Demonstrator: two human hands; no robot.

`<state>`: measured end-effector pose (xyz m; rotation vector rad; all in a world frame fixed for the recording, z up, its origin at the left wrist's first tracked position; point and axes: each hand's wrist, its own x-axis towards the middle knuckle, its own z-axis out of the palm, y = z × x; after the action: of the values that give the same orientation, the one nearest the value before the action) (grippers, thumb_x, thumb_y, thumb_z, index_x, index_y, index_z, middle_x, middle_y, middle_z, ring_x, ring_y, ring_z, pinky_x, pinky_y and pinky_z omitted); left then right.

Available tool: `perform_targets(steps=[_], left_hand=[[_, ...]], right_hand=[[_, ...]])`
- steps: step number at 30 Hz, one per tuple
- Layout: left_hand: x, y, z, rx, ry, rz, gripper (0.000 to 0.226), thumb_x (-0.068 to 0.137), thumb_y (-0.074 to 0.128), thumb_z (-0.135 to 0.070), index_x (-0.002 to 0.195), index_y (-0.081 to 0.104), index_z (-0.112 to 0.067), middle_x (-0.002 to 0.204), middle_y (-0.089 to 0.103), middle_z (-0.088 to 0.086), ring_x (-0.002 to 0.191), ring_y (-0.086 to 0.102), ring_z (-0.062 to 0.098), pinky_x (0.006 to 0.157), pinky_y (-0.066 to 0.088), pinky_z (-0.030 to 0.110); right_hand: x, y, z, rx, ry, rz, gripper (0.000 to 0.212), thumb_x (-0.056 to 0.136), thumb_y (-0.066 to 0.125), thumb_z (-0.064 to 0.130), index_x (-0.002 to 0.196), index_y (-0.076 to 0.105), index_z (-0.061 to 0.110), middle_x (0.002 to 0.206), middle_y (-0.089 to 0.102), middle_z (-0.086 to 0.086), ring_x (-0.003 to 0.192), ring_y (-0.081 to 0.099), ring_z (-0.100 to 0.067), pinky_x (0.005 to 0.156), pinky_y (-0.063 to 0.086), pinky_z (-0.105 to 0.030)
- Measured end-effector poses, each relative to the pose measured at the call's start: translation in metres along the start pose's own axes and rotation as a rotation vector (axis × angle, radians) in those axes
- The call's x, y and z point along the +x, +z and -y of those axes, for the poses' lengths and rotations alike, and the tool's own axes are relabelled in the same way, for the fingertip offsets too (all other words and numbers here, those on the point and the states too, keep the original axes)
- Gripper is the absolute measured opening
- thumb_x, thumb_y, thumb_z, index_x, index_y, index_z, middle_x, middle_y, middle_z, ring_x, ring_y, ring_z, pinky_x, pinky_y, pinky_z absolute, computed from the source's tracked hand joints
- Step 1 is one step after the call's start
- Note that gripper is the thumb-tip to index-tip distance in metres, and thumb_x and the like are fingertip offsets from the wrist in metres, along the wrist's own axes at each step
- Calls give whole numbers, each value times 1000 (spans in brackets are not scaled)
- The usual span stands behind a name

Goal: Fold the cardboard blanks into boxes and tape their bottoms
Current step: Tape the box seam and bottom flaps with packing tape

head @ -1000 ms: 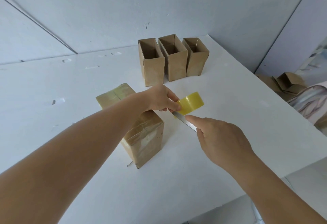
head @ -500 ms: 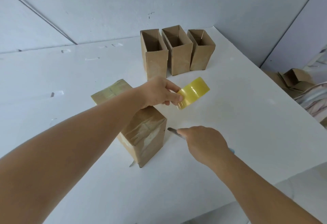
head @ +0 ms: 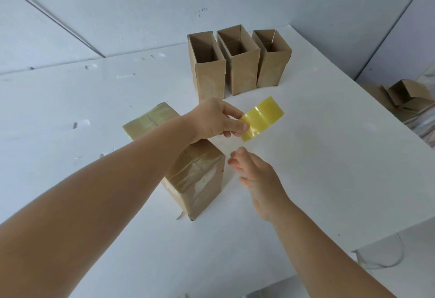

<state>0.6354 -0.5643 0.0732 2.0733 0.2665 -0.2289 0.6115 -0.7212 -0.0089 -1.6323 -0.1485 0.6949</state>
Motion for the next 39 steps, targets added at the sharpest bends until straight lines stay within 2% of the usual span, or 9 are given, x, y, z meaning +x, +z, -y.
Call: perform_targets(steps=[3, 5, 7, 14, 18, 21, 32, 35, 39], left_hand=[[0, 1, 0, 14, 0, -15, 23, 81, 74, -26, 104, 73, -20, 78, 73, -5, 69, 63, 4, 75, 53, 19], [-1, 1, 1, 19, 2, -25, 22, 81, 75, -26, 103, 73, -21, 78, 73, -6, 68, 65, -1, 76, 53, 17], [-1, 1, 1, 9, 1, -31, 22, 81, 75, -25, 103, 74, -20, 77, 73, -6, 67, 64, -1, 75, 53, 16], [-3, 8, 2, 2, 15, -63, 23, 78, 77, -25, 100, 74, -19, 71, 71, -5, 65, 60, 5, 71, 51, 19], [-5, 4, -1, -289, 53, -198, 6, 83, 72, -22, 89, 73, -22, 70, 69, -8, 64, 57, 4, 71, 51, 19], [-7, -2, 1, -471, 93, -330, 8, 86, 70, -18, 93, 71, -15, 70, 68, -4, 64, 59, 6, 73, 53, 21], [-60, -25, 15, -480, 156, -593, 13, 82, 73, -20, 94, 73, -23, 70, 70, -4, 68, 61, 11, 74, 53, 23], [-73, -17, 28, -390, 105, -644, 12, 82, 74, -23, 94, 74, -26, 66, 68, -7, 64, 60, 5, 64, 51, 14], [-73, -12, 34, -358, 96, -653, 21, 82, 74, -25, 102, 74, -19, 71, 68, -3, 65, 60, 6, 63, 51, 17]], right_hand=[[4, 21, 7, 352, 68, 15, 57, 64, 70, 65, 93, 68, 16, 99, 70, -5, 104, 64, -22, 98, 46, -37], [7, 30, 15, 465, 87, -35, 35, 75, 72, 48, 84, 68, 14, 88, 68, -6, 95, 65, -26, 87, 52, -35], [8, 34, 21, 538, 109, -88, 21, 84, 70, 34, 75, 66, 15, 81, 67, -5, 84, 64, -22, 68, 51, -28], [7, 38, 23, 553, 99, -221, 15, 88, 67, 23, 78, 63, 11, 68, 64, -2, 57, 56, -13, 45, 42, -19], [6, 42, 23, 513, 116, -264, 17, 87, 67, 23, 79, 59, 10, 67, 60, -2, 66, 56, -18, 56, 45, -23], [5, 45, 25, 504, 113, -278, 19, 86, 68, 23, 77, 57, 9, 64, 58, -3, 66, 54, -20, 59, 44, -25], [1, 50, 24, 439, 118, -251, 20, 83, 69, 26, 76, 56, 12, 70, 58, -4, 70, 54, -19, 61, 45, -27], [0, 49, 22, 391, 158, -198, 22, 84, 67, 32, 82, 60, 12, 78, 62, -4, 74, 56, -17, 61, 43, -26], [2, 50, 22, 356, 209, -102, 30, 84, 64, 44, 90, 63, 14, 84, 68, -1, 77, 63, -13, 58, 46, -24]])
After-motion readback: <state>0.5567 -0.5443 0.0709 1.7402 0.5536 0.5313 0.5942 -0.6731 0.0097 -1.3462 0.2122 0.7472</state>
